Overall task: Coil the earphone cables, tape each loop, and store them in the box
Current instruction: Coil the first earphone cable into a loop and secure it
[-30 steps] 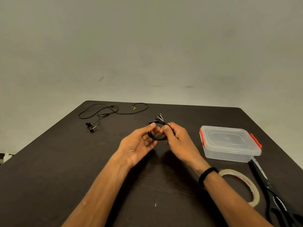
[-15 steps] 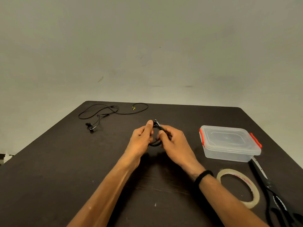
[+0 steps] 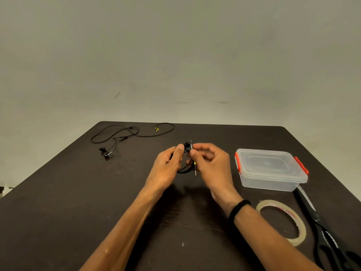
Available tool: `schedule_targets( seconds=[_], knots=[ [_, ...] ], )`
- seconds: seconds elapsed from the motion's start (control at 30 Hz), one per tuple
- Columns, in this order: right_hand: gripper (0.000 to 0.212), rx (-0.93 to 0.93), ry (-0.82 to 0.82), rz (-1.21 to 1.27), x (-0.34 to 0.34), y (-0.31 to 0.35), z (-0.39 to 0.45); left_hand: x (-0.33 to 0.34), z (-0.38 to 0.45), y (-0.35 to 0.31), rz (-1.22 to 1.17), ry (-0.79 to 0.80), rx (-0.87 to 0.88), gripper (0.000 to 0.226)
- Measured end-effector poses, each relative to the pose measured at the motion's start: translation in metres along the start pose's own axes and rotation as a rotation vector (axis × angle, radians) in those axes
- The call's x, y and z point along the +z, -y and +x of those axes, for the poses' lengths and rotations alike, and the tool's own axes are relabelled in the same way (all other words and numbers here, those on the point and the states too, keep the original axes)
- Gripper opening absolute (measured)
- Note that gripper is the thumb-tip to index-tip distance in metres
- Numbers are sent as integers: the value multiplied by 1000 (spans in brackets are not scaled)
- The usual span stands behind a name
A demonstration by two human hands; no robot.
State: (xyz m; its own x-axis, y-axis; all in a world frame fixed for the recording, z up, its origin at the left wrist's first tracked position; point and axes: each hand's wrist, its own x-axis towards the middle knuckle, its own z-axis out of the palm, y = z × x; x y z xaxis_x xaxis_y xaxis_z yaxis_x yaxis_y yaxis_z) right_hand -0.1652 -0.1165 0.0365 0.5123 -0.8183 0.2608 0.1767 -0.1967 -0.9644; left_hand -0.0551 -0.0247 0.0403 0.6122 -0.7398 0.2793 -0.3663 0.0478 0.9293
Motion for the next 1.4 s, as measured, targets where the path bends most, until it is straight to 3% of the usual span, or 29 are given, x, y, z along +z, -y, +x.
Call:
schedule_targets(
  seconds=[0.2, 0.47, 0.7, 0.9, 1.03, 1.13, 1.27, 1.33, 1.4],
  knots=[
    [14, 365, 86, 421, -3, 7, 3, -6, 4, 3, 100, 52, 143, 44],
    [19, 229, 282, 71, -14, 7, 10, -11, 6, 7, 118, 55, 166, 43],
    [16, 211, 261, 41, -17, 4, 11, -9, 7, 11, 132, 29, 148, 47],
    [22, 281, 247, 162, -16, 8, 9, -9, 7, 10, -185, 10, -268, 42],
    [22, 385, 258, 397, -16, 10, 11, -9, 9, 11, -335, 23, -350, 42],
    [22, 464, 230, 590, -14, 8, 12, -6, 9, 11, -409, 46, -337, 43],
    [30, 441, 211, 660, -16, 5, 15, -3, 8, 13, -466, 70, -330, 25],
    [34, 406, 213, 640, -17, 5, 15, -2, 7, 15, -403, 64, -270, 14],
    [36, 347, 202, 573, -16, 4, 14, -2, 8, 20, -177, 33, -89, 17]
  ],
)
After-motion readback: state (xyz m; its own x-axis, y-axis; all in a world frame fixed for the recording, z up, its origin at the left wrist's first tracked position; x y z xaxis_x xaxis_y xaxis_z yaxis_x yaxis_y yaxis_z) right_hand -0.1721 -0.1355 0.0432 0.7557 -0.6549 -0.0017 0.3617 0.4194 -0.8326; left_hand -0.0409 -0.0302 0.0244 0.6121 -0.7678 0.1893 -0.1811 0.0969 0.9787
